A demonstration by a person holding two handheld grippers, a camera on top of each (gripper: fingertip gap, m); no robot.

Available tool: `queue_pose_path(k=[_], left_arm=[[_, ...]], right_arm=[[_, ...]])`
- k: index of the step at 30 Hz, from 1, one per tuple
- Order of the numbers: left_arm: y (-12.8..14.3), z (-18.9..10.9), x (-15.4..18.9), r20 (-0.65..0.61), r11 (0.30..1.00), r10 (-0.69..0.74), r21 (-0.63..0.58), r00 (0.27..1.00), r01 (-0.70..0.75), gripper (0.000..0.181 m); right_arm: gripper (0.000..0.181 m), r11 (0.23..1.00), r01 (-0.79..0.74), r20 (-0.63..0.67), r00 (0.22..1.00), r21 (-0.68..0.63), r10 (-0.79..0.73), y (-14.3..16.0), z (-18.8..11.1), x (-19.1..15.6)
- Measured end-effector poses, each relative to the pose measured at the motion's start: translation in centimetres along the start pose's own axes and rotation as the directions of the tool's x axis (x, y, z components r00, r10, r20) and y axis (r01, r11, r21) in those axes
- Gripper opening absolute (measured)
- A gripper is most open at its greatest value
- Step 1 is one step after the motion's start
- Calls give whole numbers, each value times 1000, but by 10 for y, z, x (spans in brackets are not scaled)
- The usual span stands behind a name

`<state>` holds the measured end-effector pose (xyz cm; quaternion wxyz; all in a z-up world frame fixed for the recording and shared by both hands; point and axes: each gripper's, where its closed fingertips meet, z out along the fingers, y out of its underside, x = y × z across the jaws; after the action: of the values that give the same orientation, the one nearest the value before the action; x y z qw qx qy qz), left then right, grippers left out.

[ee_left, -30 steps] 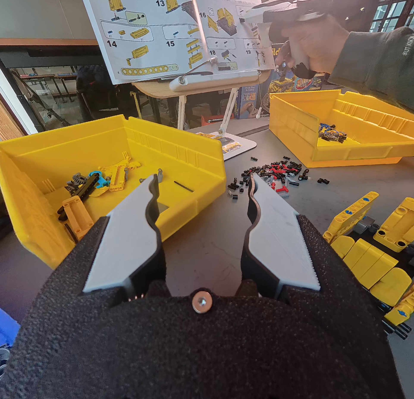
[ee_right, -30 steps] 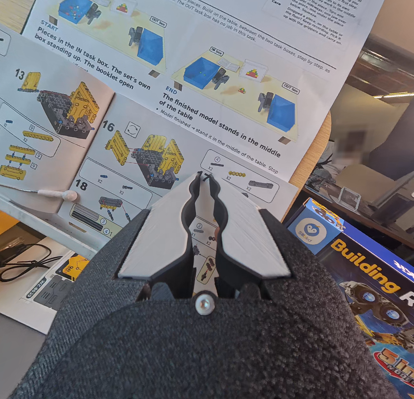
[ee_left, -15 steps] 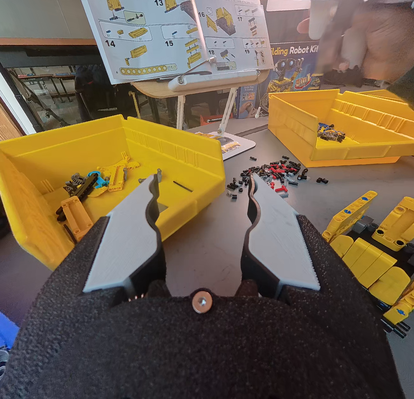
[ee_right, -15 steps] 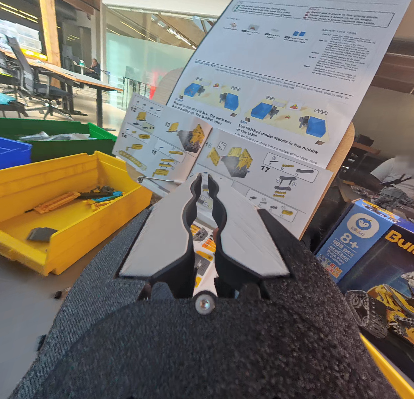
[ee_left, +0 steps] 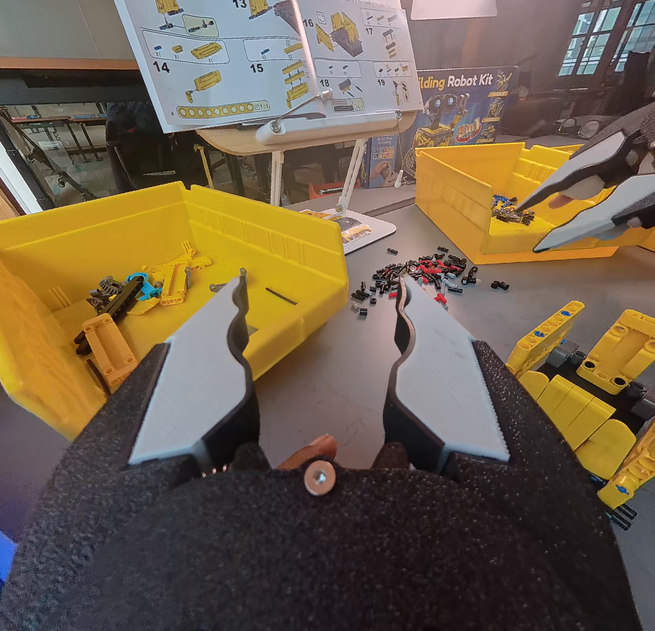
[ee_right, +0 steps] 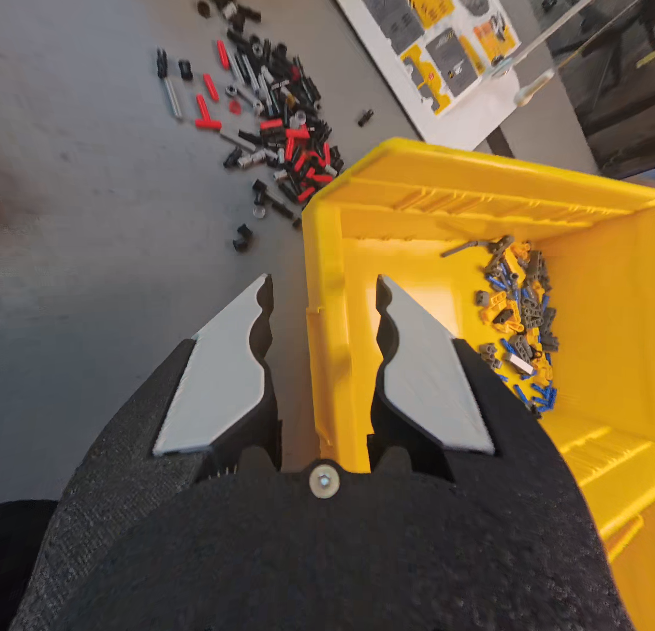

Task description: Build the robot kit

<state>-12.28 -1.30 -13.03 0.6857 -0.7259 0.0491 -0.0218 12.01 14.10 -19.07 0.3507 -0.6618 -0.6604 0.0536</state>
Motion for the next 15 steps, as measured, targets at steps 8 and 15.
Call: queue_pose_path(k=[8,15], left_arm=[[1,1,2,-15,1000,-14,-5,1000,14,87],[5,4,2,-16,1000,-6,-27,1000,6,88]], right_arm=[[27,990,0,-34,999,-138,-5,31,11,9],[28,988,21,-108,993,-151,-37,35,11,18]])
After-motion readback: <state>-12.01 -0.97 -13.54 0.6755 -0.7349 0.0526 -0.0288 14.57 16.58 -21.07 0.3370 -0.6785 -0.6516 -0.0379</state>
